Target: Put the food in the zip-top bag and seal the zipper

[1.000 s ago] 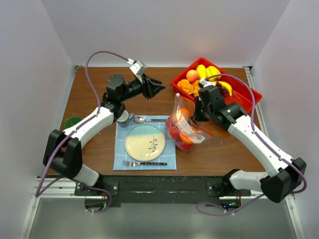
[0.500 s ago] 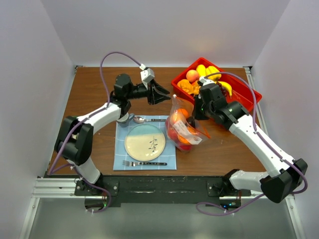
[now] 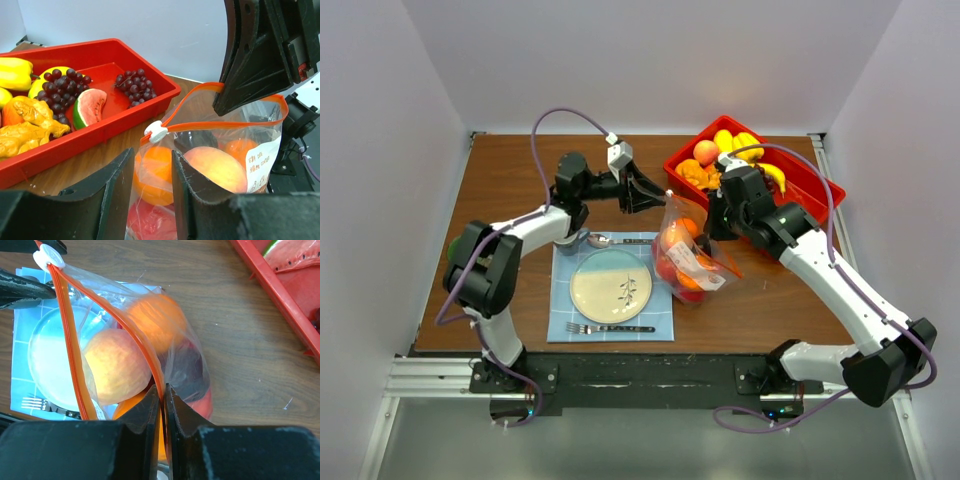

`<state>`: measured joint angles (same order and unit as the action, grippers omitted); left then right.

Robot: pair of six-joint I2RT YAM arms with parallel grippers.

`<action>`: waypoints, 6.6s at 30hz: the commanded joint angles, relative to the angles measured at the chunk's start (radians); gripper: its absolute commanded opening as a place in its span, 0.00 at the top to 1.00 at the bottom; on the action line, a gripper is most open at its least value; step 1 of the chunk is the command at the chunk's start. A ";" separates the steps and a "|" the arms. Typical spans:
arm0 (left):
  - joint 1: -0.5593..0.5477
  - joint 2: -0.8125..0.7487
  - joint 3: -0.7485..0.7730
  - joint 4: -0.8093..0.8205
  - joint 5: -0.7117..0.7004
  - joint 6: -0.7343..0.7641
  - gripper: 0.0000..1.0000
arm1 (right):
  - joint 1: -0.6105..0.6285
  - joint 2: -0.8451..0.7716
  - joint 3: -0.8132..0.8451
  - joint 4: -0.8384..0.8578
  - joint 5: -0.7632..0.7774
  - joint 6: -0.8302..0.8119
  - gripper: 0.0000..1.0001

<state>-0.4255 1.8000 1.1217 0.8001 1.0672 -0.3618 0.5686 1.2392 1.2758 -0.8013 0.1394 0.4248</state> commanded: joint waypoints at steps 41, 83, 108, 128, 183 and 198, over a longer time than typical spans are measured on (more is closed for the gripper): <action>-0.032 0.127 0.092 0.229 0.057 -0.164 0.65 | -0.001 -0.003 0.028 0.001 0.006 -0.024 0.87; -0.039 0.018 0.104 0.134 0.120 -0.135 1.00 | 0.004 0.183 0.321 0.132 -0.181 -0.365 0.60; -0.039 -0.002 0.133 0.050 0.122 -0.108 1.00 | 0.004 0.240 0.324 0.166 -0.273 -0.416 0.64; -0.041 0.010 0.142 0.034 0.109 -0.106 1.00 | 0.004 0.226 0.269 0.200 -0.304 -0.409 0.66; -0.041 -0.065 0.061 -0.160 -0.759 -0.141 1.00 | 0.004 -0.305 -0.062 -0.118 -0.027 -0.087 0.85; -0.001 -0.114 0.165 -0.349 -0.943 -0.097 1.00 | 0.004 -0.202 0.060 -0.090 -0.072 -0.061 0.85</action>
<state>-0.4923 1.7439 1.1896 0.5014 0.3340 -0.5278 0.5686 0.9836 1.2381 -0.8635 0.0875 0.3485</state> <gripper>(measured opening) 0.015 0.152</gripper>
